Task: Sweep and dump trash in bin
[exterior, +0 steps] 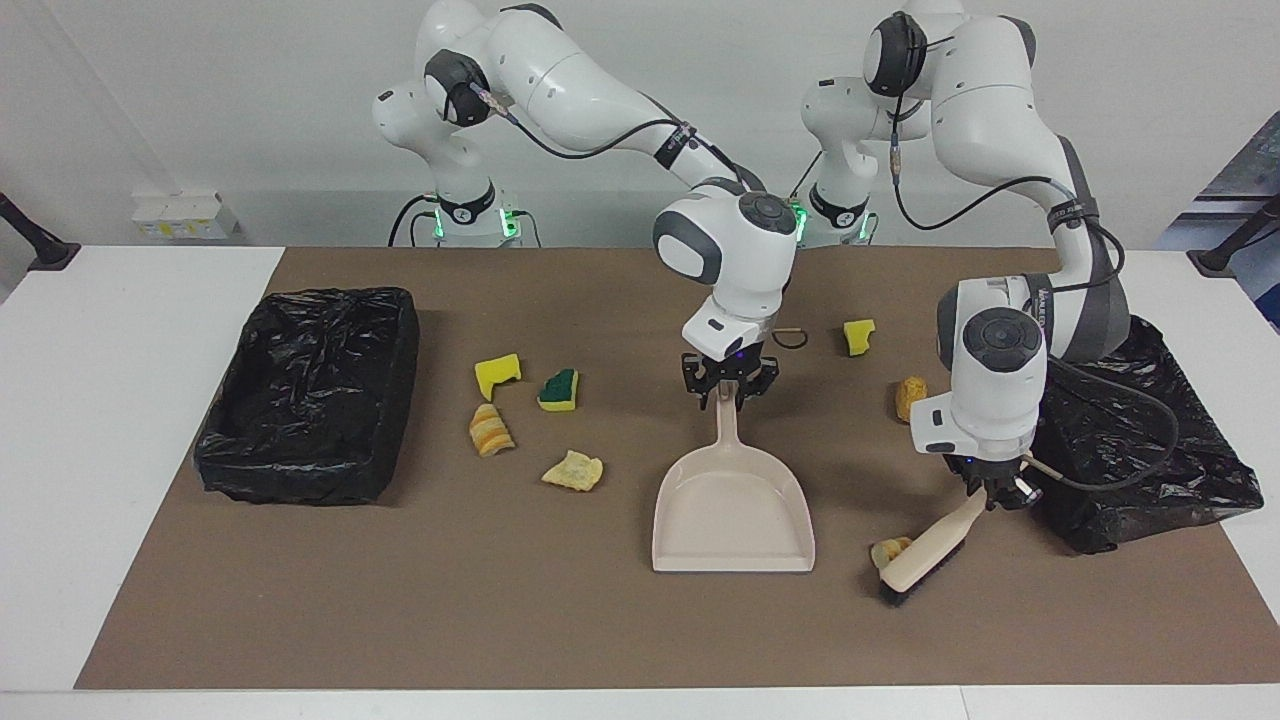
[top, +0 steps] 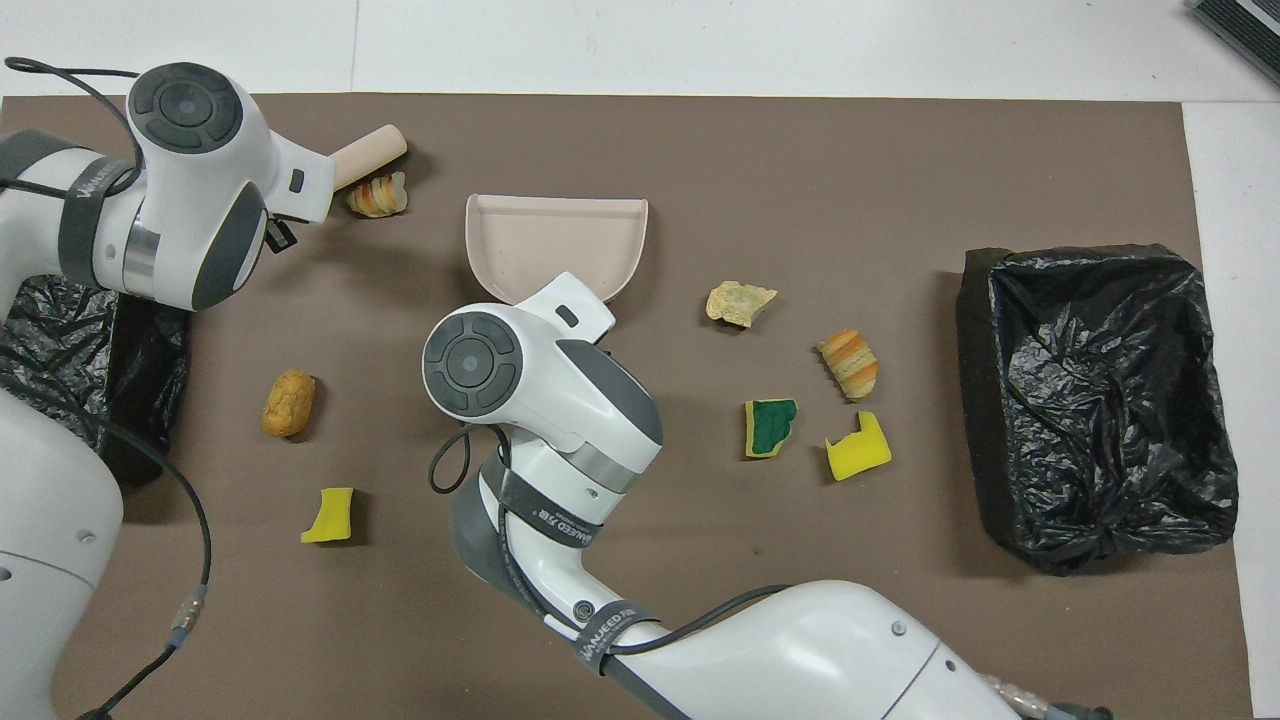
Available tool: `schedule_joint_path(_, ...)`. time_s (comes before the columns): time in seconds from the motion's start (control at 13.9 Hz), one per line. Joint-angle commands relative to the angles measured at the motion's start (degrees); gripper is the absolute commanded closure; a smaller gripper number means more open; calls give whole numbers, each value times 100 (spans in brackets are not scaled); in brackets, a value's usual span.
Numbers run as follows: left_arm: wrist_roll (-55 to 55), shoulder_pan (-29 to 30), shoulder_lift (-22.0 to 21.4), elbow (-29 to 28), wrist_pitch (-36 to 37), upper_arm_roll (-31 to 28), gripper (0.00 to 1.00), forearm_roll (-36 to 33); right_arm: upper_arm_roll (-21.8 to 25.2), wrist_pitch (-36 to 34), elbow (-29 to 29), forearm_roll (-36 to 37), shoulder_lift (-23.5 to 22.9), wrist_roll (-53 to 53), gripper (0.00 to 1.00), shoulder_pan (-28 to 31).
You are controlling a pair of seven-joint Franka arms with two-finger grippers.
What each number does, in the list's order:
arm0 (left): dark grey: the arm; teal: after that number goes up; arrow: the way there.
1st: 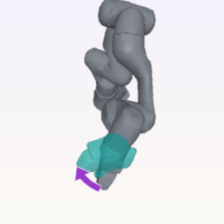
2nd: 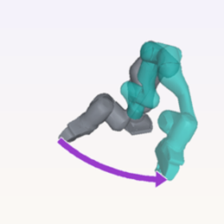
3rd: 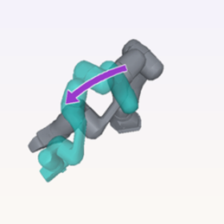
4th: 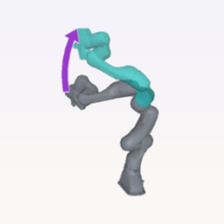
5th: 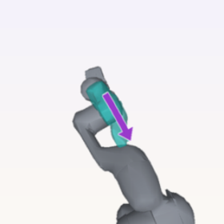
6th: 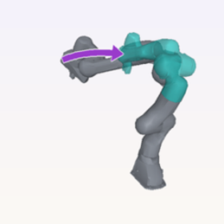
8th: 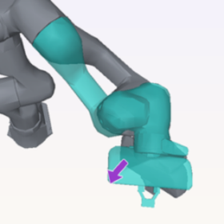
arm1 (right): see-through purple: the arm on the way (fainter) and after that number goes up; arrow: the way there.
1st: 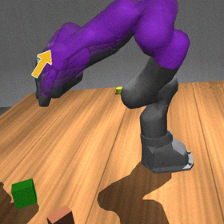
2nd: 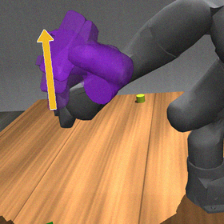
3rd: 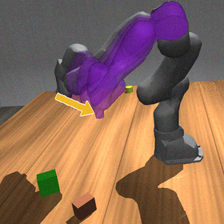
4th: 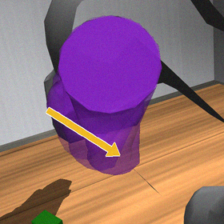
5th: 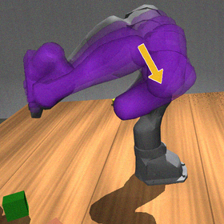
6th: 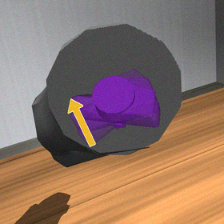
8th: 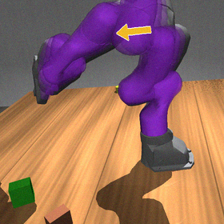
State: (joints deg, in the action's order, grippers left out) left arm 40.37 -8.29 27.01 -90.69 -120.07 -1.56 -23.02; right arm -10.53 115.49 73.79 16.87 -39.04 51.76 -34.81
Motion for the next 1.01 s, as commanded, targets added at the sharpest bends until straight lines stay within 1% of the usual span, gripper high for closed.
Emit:
schedule_joint_path(0.0, 68, 74, -1037, -1272, 115, 6, 100, -19, -54, 131, 153, 27, 72, -96, 68, 79)
schedule_joint_path(0.07, 15, 65, -1231, -1554, 237, 6, 100, -18, -63, 131, 161, 27, 72, -96, 79, 114)
schedule_joint_path(0.14, -3, 21, -1555, -1922, 378, 15, 100, -18, -54, 105, 162, 27, 72, -105, 93, 115)
schedule_joint_path(0.22, -20, -5, -1854, -2222, 457, 15, 100, -18, -54, 35, 162, 27, 81, -105, 100, 115)
schedule_joint_path(0.36, -212, -136, -2356, -2750, 668, 24, 100, -10, -63, 17, 258, -112, 168, -122, 100, 246)
schedule_joint_path(0.43, -405, -259, -2532, -2926, 843, 24, 100, -10, -63, 0, 337, -244, 282, -279, 100, 325)
schedule_joint_path(0.58, -766, -575, -2822, -3120, 1387, 33, 100, 112, -63, -27, 547, -421, 572, -884, 100, 527)
schedule_joint_path(0.65, -959, -655, -2972, -3208, 1747, 33, 100, 279, -63, -62, 557, -447, 643, -992, 100, 597)
schedule_joint_path(0.79, -1407, -813, -3279, -3401, 2424, 33, 100, 761, -72, -106, 548, -526, 687, -1316, 100, 720)
schedule_joint_path(0.94, -1908, -1006, -3508, -3560, 2768, 33, 100, 957, -72, -106, 557, -824, 696, -2113, 100, 852)
